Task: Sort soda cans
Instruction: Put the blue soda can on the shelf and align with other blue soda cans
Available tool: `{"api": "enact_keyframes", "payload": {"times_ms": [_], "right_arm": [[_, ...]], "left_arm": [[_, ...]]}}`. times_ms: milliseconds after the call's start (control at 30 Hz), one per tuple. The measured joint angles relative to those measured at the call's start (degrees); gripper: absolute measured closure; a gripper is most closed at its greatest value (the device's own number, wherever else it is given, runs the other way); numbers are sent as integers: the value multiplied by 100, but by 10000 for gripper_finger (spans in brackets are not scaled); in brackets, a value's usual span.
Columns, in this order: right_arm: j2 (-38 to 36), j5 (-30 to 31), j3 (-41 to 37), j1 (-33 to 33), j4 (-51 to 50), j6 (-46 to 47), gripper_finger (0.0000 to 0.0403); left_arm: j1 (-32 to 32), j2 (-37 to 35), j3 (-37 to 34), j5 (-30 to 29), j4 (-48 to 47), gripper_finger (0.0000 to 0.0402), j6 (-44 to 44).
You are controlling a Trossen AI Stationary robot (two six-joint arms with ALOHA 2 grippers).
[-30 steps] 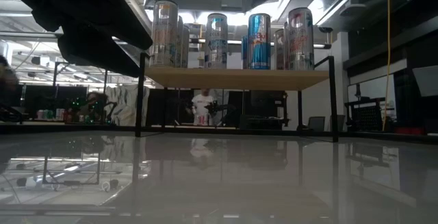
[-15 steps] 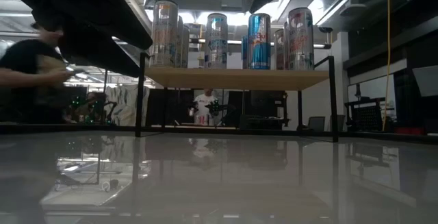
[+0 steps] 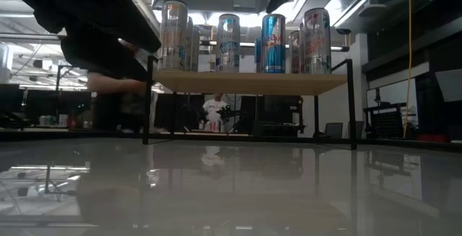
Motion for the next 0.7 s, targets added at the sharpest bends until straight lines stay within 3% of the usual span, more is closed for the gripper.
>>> {"api": "enact_keyframes", "payload": {"times_ms": [233,433,700], "right_arm": [[-9,912,0,147,270,345,86],[-11,951,1,123,136,-524,86],[2,988,2,123,187,-918,86]], "left_arm": [[2,0,1,-1,0,68,0],[1,-1,0,-2,0,68,0],[1,0,0,-86,0,68,0]]}}
